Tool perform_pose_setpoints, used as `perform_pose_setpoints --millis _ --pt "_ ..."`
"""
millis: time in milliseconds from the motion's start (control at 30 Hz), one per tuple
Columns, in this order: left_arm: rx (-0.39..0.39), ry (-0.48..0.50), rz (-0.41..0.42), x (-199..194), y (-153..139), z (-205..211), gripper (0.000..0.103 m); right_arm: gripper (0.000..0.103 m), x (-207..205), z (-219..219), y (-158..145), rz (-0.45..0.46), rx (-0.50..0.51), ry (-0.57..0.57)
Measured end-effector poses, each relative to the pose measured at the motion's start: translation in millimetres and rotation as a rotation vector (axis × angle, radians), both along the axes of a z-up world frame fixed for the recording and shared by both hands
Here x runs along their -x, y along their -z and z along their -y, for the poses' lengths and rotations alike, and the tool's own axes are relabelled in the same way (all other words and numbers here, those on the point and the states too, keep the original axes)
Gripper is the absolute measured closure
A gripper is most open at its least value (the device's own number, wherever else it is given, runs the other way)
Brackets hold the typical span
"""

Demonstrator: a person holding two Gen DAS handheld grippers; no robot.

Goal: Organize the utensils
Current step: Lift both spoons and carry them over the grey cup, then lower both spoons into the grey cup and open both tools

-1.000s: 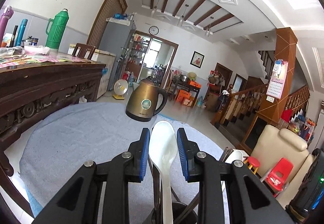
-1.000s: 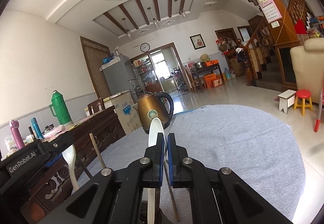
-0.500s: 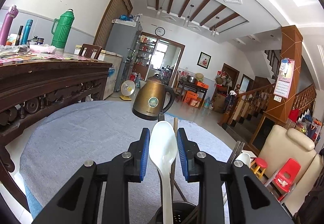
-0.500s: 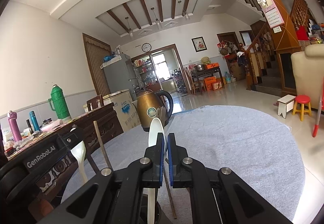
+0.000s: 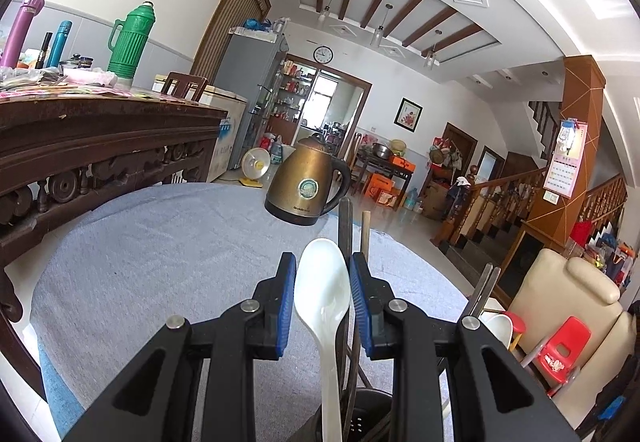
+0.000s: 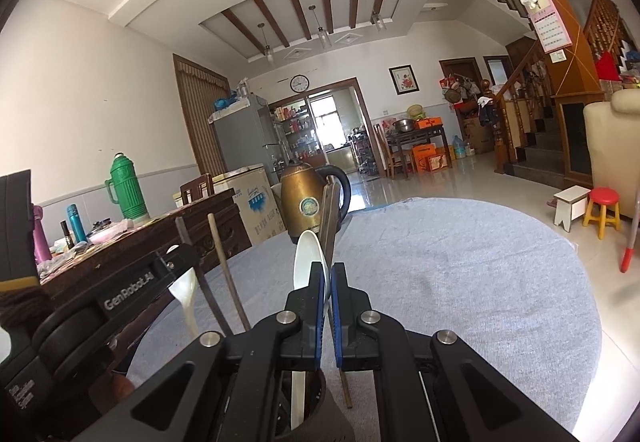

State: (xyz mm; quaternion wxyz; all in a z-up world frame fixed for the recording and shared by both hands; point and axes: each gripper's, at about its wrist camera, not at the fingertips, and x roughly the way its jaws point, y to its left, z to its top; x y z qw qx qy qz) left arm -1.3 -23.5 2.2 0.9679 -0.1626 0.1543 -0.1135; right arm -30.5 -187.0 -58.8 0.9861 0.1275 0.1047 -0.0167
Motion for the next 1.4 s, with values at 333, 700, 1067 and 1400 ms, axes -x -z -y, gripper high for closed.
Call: perform_pose_setpoints --millis 333,700,1067,1400 --pt "-0.006 0.005 -0.009 5 7 2 0.074 0.099 13 -2 1 -0.018 0.002 -0.035" --pt "-0.032 0.016 -0.018 18 8 4 0.074 0.099 26 -4 -1 -0.025 0.006 -0.065" --pt "-0.064 0.026 -0.02 37 3 3 0.075 0.099 36 -6 -3 -0.028 0.014 -0.078" --pt "-0.102 0.029 -0.017 53 0 5 0.075 0.099 46 -11 -6 -0.043 0.032 -0.098"
